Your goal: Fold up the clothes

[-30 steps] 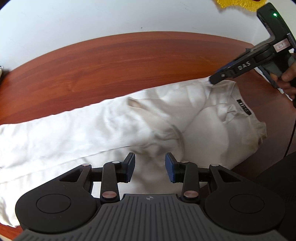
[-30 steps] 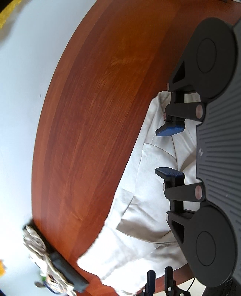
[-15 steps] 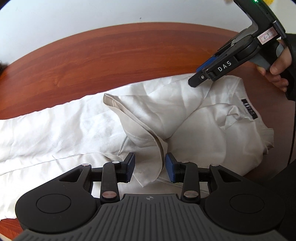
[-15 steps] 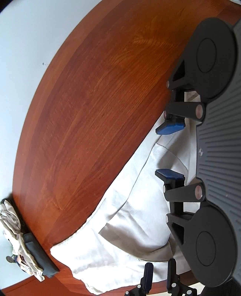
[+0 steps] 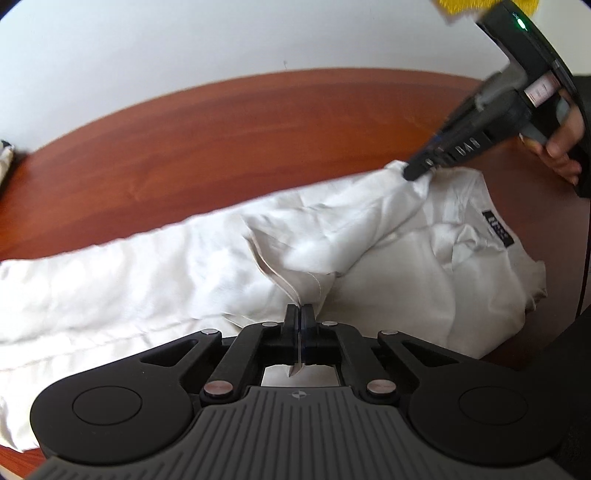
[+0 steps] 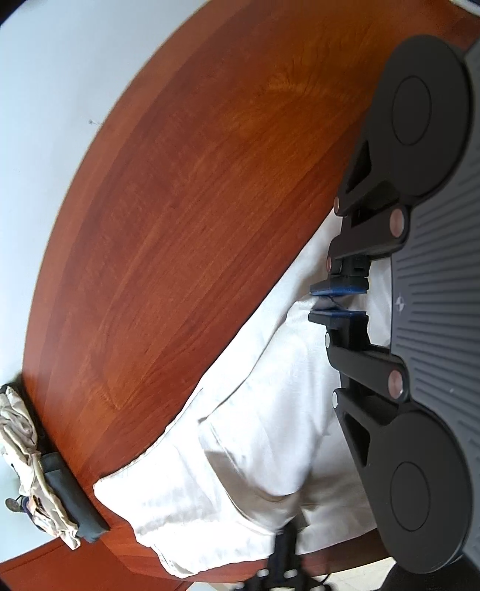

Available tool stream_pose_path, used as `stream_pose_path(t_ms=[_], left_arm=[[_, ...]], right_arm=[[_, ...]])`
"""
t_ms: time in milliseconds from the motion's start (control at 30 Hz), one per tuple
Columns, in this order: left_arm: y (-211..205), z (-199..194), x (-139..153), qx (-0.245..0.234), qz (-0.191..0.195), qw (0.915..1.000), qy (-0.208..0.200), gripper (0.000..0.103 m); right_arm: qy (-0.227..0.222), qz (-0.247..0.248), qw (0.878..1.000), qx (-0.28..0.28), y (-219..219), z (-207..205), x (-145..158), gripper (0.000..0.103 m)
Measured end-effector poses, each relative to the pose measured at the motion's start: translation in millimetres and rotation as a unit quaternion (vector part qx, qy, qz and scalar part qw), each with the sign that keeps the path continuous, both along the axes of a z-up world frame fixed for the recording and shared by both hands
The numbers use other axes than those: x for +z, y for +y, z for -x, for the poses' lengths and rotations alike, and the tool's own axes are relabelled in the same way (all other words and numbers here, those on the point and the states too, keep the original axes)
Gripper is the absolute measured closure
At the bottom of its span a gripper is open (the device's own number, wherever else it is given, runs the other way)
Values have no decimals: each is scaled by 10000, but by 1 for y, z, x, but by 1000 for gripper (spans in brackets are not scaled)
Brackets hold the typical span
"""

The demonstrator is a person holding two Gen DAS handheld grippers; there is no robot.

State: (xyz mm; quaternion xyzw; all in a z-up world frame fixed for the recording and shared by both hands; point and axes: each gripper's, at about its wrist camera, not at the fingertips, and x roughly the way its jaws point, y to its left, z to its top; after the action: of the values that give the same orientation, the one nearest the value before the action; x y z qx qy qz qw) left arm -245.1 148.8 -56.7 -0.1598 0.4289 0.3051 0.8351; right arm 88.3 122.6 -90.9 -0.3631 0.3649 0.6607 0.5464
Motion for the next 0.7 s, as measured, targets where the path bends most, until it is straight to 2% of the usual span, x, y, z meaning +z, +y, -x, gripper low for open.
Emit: stream_pose_path(t_ms=[100, 167, 300, 333, 400, 467, 700], left_arm=[[4, 6, -1, -20, 11, 10000, 86, 102], [8, 9, -14, -75, 174, 9994, 277, 102], [5, 13, -23, -148, 380, 9986, 332, 99], [4, 13, -26, -167, 433, 9983, 342, 96], [1, 16, -26, -178, 498, 9981, 319, 84], [-1, 20, -23, -136, 506, 9983, 251, 68], [-4, 47, -15, 285, 497, 9982, 194, 65]], right_arm=[[25, 14, 10000, -89, -10, -4, 5, 94], [81, 34, 9998, -190, -12, -7, 4, 94], [226, 106, 9991, -337, -12, -10, -2, 90], [188, 125, 9992, -331, -11, -8, -3, 89], [105, 107, 9993, -332, -10, -6, -3, 79], [-2, 36, 9994, -345, -11, -4, 0, 72], [-72, -114, 9990, -421, -21, 3, 13, 65]])
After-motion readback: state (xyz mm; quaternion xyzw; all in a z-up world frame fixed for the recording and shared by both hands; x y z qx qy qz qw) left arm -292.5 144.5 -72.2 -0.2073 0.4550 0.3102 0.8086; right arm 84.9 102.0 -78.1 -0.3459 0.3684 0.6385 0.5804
